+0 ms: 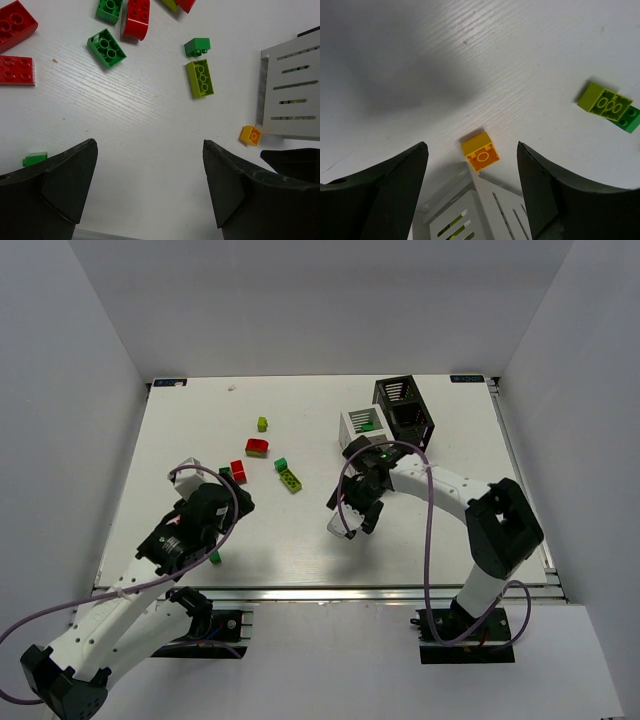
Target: Sort the legos into containers by color
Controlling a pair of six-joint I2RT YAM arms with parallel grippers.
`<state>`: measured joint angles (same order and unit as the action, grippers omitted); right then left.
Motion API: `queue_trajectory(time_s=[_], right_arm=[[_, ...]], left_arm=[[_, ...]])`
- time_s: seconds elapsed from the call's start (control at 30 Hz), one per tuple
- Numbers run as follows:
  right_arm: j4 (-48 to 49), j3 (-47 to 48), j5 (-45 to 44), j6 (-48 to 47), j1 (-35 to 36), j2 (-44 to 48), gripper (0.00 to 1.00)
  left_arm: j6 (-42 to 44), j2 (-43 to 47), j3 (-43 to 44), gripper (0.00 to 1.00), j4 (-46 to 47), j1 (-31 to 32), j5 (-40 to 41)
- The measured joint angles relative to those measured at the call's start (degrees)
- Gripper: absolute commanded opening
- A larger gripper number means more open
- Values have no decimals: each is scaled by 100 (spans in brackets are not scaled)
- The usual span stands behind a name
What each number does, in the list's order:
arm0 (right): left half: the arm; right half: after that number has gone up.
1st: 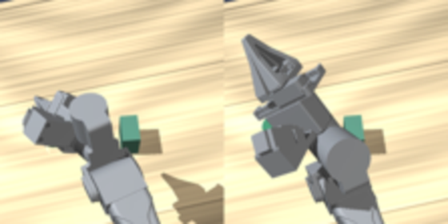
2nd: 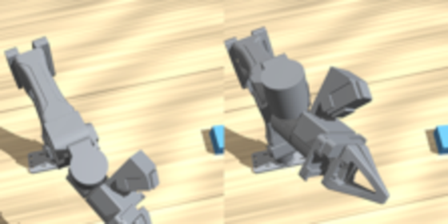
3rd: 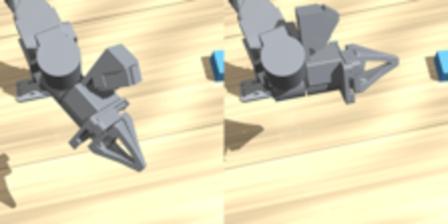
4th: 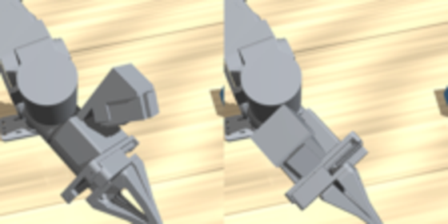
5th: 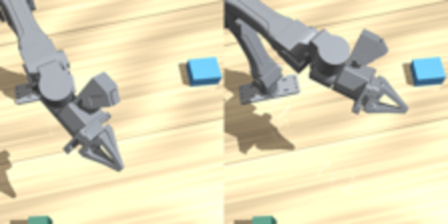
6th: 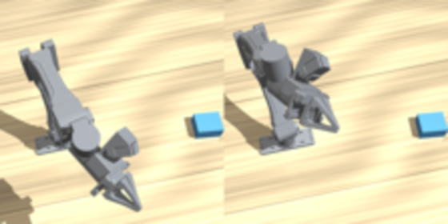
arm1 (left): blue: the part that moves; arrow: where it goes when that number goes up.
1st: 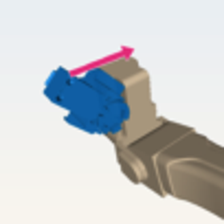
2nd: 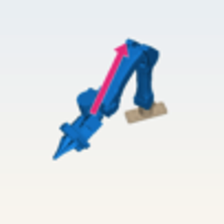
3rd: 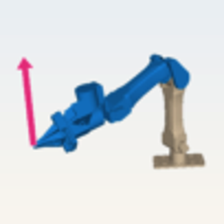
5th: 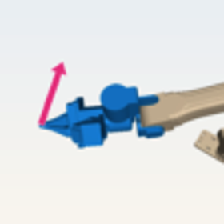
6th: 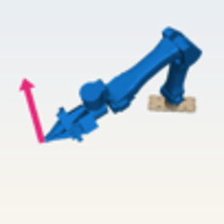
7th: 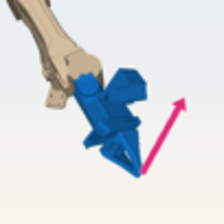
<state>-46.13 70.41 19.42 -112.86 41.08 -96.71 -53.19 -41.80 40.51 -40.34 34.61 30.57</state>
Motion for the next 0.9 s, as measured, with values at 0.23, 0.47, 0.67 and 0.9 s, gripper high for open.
queue_trajectory(time_s=[0.23, 0.47, 0.67, 0.9], right_arm=[[433, 9, -544, -13, 68, -376, 76], [822, 33, -988, -33, 68, -789, 74], [1019, 142, -1231, -55, 70, -1082, 71], [1091, 260, -1390, -76, 72, -1250, 58]], left_arm=[[-28, 39, -94, 95, 11, 0, -13], [-26, 15, -149, 95, 44, 0, -31], [-33, 24, -149, 95, 35, 0, -31], [-92, 131, -149, 95, 0, 0, -28]])
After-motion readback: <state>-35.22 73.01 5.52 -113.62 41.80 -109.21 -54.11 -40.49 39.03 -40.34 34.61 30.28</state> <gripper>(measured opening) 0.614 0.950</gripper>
